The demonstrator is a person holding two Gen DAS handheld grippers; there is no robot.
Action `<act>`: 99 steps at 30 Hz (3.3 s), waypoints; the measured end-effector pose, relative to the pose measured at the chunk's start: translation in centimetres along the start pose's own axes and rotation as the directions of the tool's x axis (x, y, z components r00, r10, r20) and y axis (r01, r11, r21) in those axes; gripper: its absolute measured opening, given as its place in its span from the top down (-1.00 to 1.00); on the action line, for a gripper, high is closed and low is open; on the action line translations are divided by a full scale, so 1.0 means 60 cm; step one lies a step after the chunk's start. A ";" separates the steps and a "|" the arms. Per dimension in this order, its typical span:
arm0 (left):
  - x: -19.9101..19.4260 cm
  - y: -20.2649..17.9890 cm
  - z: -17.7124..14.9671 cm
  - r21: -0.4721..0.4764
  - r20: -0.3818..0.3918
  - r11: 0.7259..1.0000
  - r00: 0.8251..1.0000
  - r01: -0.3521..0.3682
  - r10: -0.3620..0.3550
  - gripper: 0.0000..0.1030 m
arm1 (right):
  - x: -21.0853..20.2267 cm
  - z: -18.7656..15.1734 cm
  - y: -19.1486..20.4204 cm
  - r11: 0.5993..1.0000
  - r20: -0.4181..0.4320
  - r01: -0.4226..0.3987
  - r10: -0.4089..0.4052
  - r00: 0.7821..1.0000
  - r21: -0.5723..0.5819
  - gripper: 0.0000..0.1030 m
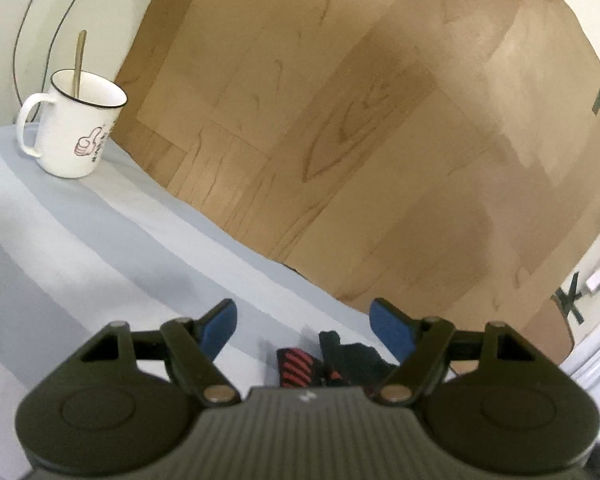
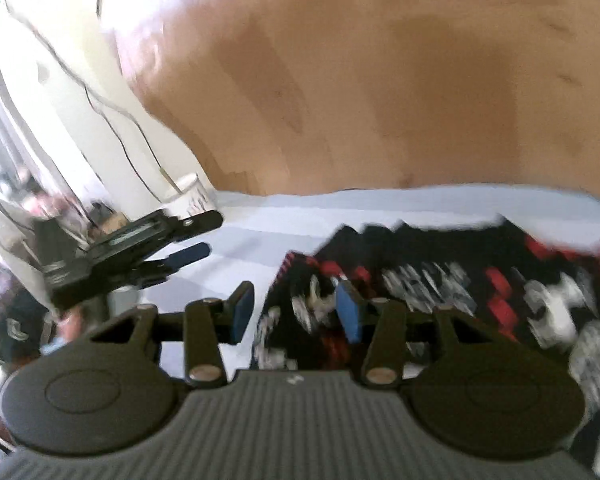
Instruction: Fold small clothes
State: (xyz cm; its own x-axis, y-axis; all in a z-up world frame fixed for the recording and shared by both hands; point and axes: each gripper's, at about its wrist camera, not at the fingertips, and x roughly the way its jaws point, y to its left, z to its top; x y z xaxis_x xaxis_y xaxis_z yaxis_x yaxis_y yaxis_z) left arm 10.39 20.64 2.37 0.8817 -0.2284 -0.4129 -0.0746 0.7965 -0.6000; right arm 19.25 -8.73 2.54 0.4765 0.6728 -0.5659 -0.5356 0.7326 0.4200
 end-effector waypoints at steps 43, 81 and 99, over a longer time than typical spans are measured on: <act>0.078 -0.155 -0.100 0.309 -0.292 0.927 0.949 0.212 -0.120 -0.56 | -0.192 -0.197 -0.267 0.911 0.261 0.069 -0.188 0.947 0.407 0.15; 0.100 -0.163 -0.134 0.342 -0.241 0.934 0.970 0.108 -0.024 0.79 | -0.199 -0.148 -0.225 0.947 0.286 0.195 -0.266 0.920 0.253 0.95; 0.056 -0.280 -0.278 0.907 -0.015 0.419 0.989 -0.049 0.150 0.72 | -0.203 -0.154 -0.226 0.934 0.230 0.187 -0.263 0.937 0.303 0.72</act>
State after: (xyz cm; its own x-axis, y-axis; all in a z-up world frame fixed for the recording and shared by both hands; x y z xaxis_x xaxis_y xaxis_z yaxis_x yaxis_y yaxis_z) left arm 6.85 -2.85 -0.36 0.8534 -0.1152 -0.5084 0.3475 0.8526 0.3902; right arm 14.28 -27.77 -2.81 0.7479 0.4617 -0.4770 -0.1996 0.8417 0.5017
